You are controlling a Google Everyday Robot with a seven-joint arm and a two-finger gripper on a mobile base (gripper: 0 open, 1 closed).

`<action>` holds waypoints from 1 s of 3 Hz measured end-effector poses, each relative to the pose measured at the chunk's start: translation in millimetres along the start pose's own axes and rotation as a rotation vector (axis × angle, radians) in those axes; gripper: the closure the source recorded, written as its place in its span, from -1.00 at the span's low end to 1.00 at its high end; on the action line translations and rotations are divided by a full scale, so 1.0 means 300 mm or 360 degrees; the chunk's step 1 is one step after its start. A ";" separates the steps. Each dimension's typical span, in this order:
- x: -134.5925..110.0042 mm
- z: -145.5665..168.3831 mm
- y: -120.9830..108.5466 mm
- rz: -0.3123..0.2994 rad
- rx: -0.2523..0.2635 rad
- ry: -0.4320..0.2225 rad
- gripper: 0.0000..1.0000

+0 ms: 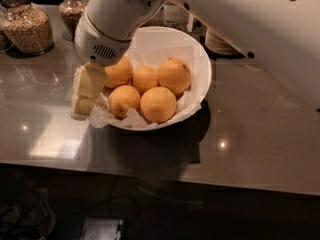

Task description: Pick orange from white bowl

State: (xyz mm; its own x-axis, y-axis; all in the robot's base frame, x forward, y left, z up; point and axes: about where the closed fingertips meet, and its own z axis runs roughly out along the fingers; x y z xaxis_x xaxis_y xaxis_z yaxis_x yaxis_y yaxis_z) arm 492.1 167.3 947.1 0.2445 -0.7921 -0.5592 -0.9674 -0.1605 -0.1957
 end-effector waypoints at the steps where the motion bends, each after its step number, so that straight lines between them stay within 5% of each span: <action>1: 0.000 0.000 -0.001 0.0000 0.0001 0.0000 -1.00; 2: 0.026 -0.033 -0.050 0.0028 0.0052 -0.0035 -1.00; 3: 0.096 -0.082 -0.192 0.0080 0.0110 -0.0076 -1.00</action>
Offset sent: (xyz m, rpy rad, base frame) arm 0.0386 -0.0249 0.0151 0.0713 -0.0249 -0.0707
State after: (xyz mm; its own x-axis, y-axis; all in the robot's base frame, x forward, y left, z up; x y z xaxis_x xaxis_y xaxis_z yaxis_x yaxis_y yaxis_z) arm 553.3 139.4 962.0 0.2001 -0.7688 -0.6073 -0.9722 -0.0788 -0.2206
